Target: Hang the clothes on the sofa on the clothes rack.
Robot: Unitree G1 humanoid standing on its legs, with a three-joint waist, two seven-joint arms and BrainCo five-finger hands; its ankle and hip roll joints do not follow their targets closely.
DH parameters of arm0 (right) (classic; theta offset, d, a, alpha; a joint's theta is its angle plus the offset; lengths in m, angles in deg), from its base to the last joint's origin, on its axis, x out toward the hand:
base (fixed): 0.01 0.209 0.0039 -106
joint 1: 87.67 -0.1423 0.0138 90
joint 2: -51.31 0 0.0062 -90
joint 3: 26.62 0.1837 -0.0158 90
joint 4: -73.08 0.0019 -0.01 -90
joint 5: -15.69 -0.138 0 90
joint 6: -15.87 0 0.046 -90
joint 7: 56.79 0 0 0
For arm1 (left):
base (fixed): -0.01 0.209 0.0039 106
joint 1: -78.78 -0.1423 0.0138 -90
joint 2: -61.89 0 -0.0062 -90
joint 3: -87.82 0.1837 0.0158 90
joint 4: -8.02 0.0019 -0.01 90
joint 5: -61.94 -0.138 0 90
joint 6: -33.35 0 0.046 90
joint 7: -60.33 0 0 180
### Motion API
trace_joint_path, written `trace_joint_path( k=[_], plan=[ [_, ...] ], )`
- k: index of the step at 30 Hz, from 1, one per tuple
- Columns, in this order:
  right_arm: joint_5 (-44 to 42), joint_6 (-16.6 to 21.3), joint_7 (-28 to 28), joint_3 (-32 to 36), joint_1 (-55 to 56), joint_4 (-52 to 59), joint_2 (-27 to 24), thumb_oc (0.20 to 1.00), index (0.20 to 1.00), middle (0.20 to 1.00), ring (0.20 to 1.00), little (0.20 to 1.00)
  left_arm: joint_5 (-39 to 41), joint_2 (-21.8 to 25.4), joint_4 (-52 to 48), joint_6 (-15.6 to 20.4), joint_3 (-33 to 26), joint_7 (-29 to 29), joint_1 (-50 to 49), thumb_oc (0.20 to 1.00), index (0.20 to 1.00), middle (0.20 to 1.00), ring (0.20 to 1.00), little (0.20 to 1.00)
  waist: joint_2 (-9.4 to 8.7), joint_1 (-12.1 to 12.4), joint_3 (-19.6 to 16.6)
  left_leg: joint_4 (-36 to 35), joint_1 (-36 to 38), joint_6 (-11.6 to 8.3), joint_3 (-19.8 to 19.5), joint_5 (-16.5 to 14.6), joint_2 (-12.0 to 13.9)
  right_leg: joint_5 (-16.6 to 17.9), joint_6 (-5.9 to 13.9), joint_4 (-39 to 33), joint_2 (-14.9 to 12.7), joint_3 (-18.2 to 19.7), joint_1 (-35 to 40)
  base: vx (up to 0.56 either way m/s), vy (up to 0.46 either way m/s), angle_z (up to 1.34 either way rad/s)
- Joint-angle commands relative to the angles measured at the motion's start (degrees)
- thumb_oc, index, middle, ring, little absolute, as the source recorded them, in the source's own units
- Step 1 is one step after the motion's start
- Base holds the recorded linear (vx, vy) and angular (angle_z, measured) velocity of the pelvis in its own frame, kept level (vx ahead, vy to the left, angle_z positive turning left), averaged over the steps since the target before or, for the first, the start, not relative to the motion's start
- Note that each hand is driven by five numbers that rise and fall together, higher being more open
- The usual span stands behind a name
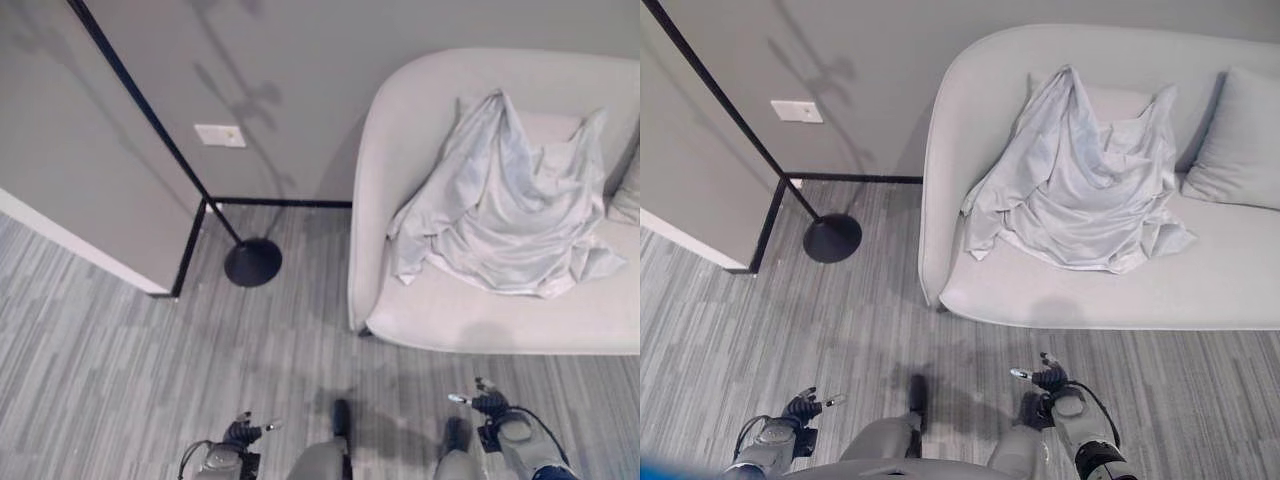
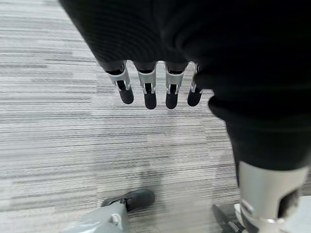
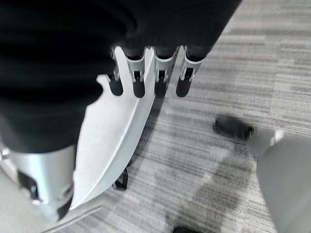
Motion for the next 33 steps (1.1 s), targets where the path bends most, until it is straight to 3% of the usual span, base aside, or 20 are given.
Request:
trace_joint_path(
  k=[1, 2, 4, 7, 8, 10, 11, 12, 13, 14, 17, 18, 19, 20, 22, 33],
  plan=[
    [2.3, -0.3, -0.5, 0.5, -1.5, 3.2, -2.7, 1.0, 1.0, 1.0, 1.0, 1.0, 0.8, 0.5, -1.1, 1.3, 0.6, -1.0, 1.8, 1.0, 1.0, 1.0, 1.0, 1.0, 0.77, -0.4, 1.5, -1.0, 5.0, -7.01, -1.3, -2.6, 6.1, 2.7, 0.44, 5.3, 1.6, 0.1, -3.4, 0.12, -0.772, 0.36],
    [2.8, -0.7, -0.5, 0.7, -1.4, 3.0, -2.9, 1.0, 1.0, 1.0, 1.0, 1.0, 0.6, 0.3, -0.7, 1.4, 1.0, -1.1, 3.1, 1.0, 1.0, 1.0, 1.0, 1.0, -0.35, -0.7, 1.3, -1.2, 5.3, -10.17, -0.8, -1.9, 8.8, 2.2, 0.44, 3.1, 2.5, -2.6, -1.1, 0.12, -0.771, 0.42],
    [2.9, -0.7, -0.5, 0.7, -1.4, 3.0, -2.9, 1.0, 1.0, 1.0, 1.0, 1.0, 0.6, 0.3, -0.7, 1.4, 1.0, -1.1, 3.1, 1.0, 1.0, 1.0, 1.0, 1.0, -0.3, -0.8, 1.4, -1.2, 5.4, -10.2, -0.9, -2.0, 8.8, 2.2, 0.44, 3.0, 2.6, -2.8, -0.9, 0.05, -0.42, 0.5],
    [2.5, -0.3, -1.3, 1.5, -0.6, 2.5, -3.5, 1.0, 1.0, 1.0, 1.0, 1.0, 2.8, -0.8, -0.2, 2.1, 0.8, -2.4, 3.5, 1.0, 1.0, 1.0, 1.0, 1.0, 0.04, -1.0, 1.4, -1.2, 4.3, -13.5, -0.2, 1.6, 13.9, -1.6, 0.44, 7.0, 5.2, -4.8, -0.6, 0.05, -0.616, 0.12],
    [2.2, -0.1, -2.2, 2.3, 0.6, 2.8, -4.4, 1.0, 1.0, 1.0, 1.0, 1.0, 5.4, -2.3, -1.0, 2.5, 0.5, -3.2, 3.7, 1.0, 1.0, 1.0, 1.0, 1.0, 0.77, -1.7, 1.3, -1.2, 2.6, -13.64, -1.4, 4.6, 15.4, -4.7, 0.44, 8.0, 7.2, -6.3, 1.1, 0.04, -0.691, 0.23],
    [0.9, 0.4, -2.5, 3.2, 1.5, 2.6, -5.5, 1.0, 1.0, 1.0, 1.0, 1.0, 4.8, -3.0, -1.4, 2.7, 0.7, -2.6, 3.6, 1.0, 1.0, 1.0, 1.0, 1.0, 0.72, -2.7, 0.6, -1.2, 0.8, -11.63, 0.9, 7.6, 15.3, -6.3, -0.74, 5.9, 9.9, -7.1, 3.5, 0.05, -0.485, 0.76],
    [0.9, 0.4, -2.5, 3.2, 1.5, 2.6, -5.5, 1.0, 1.0, 1.0, 1.0, 1.0, 4.8, -3.0, -1.4, 2.6, 0.7, -2.6, 3.6, 1.0, 1.0, 1.0, 1.0, 1.0, 0.73, -2.7, 0.5, -1.2, 0.6, -11.62, 0.8, 7.7, 15.3, -6.2, -0.76, 5.8, 9.9, -7.1, 3.3, 0.07, -0.429, 0.47],
    [0.7, 0.2, -2.6, 3.5, 2.1, 2.2, -6.4, 1.0, 1.0, 1.0, 1.0, 1.0, 4.7, -2.8, -2.5, 2.6, 0.5, -1.9, 3.2, 1.0, 1.0, 1.0, 1.0, 1.0, 0.25, -2.7, -0.2, -1.2, 1.4, -9.97, 1.8, 6.7, 13.0, -6.5, -2.41, 3.0, 12.3, -7.1, 5.3, 0.04, -0.282, 0.12],
    [0.7, 0.2, -2.6, 3.5, 2.1, 2.2, -6.4, 1.0, 1.0, 1.0, 1.0, 1.0, 4.7, -2.8, -2.5, 2.6, 0.5, -1.9, 3.2, 1.0, 1.0, 1.0, 1.0, 1.0, 0.24, -2.7, -0.3, -1.2, 1.2, -9.95, 1.8, 6.8, 13.0, -6.4, -2.42, 2.9, 12.3, -7.1, 5.2, 0.1, -0.532, -0.07],
    [0.4, 0.2, -2.5, 3.8, 2.7, 2.2, -7.1, 1.0, 1.0, 1.0, 1.0, 1.0, 4.4, -3.0, -2.3, 2.6, 0.3, -1.8, 2.4, 1.0, 1.0, 1.0, 1.0, 1.0, 0.22, -2.3, -0.6, 0.0, 2.2, -8.23, -0.9, 3.8, 8.5, -6.4, -3.19, 1.1, 14.0, -6.9, 6.8, 0.08, -0.344, -0.21],
    [-1.6, 0.7, -2.5, 4.8, 3.0, 1.6, -7.0, 1.0, 1.0, 1.0, 1.0, 1.0, 3.5, -2.8, -1.4, 2.2, 0.4, -1.0, 1.6, 1.0, 1.0, 1.0, 1.0, 1.0, 0.47, -2.2, -0.9, 2.0, 1.7, -5.41, -2.0, 0.2, 1.4, -7.1, -3.96, 1.1, 16.6, -6.2, 7.0, 0.08, -0.343, 0.03],
    [-1.6, 0.7, -2.5, 4.8, 3.0, 1.6, -7.0, 1.0, 1.0, 1.0, 1.0, 1.0, 3.5, -2.8, -1.4, 2.2, 0.4, -1.0, 1.6, 1.0, 1.0, 1.0, 1.0, 1.0, 0.47, -2.2, -0.9, 2.0, 1.7, -5.41, -2.0, 0.2, 1.4, -7.1, -3.96, 1.1, 16.6, -6.2, 7.0, 0.06, -0.227, -0.22],
    [-2.2, 0.8, -2.6, 4.9, 3.1, 0.9, -6.6, 1.0, 1.0, 1.0, 1.0, 1.0, 2.8, -2.7, -0.7, 2.1, 0.6, -0.8, 1.4, 1.0, 1.0, 1.0, 1.0, 1.0, 0.45, -2.0, -0.6, 2.7, 0.4, -4.28, -3.0, -0.4, -1.6, -6.9, -4.19, 1.1, 17.2, -5.6, 6.5, 0.03, -0.108, -0.07],
    [-2.3, 0.8, -2.6, 4.9, 3.1, 0.9, -6.5, 1.0, 1.0, 1.0, 1.0, 1.0, 2.8, -2.6, -0.7, 2.1, 0.6, -0.8, 1.4, 1.0, 1.0, 1.0, 1.0, 1.0, 0.43, -2.0, -0.6, 2.7, 0.4, -4.26, -3.0, -0.4, -1.6, -6.9, -4.16, 1.1, 17.2, -5.6, 6.6, 0.05, -0.154, 0.05],
    [-1.9, 0.8, -2.5, 4.4, 3.3, 0.2, -5.7, 1.0, 1.0, 1.0, 1.0, 1.0, 2.2, -2.8, 0.4, 1.8, 0.4, -0.4, 1.0, 1.0, 1.0, 1.0, 1.0, 1.0, 0.69, -1.7, -0.6, 2.1, 0.1, -3.04, -3.0, -1.0, -4.6, -6.6, -4.28, 1.1, 18.3, -5.3, 6.2, 0.07, -0.104, 0.07],
    [-2.2, 0.8, -2.5, 3.0, 3.5, -1.4, -3.7, 1.0, 1.0, 1.0, 1.0, 1.0, 1.5, -3.2, 1.8, 1.3, 1.5, -0.3, 0.7, 1.0, 1.0, 1.0, 1.0, 1.0, 1.26, -2.2, -1.2, -1.0, 4.4, -2.83, -1.3, -0.6, -4.3, -7.1, -4.63, 1.1, 19.3, -5.5, 7.7, 0.07, 0.021, -0.02]
  ],
)
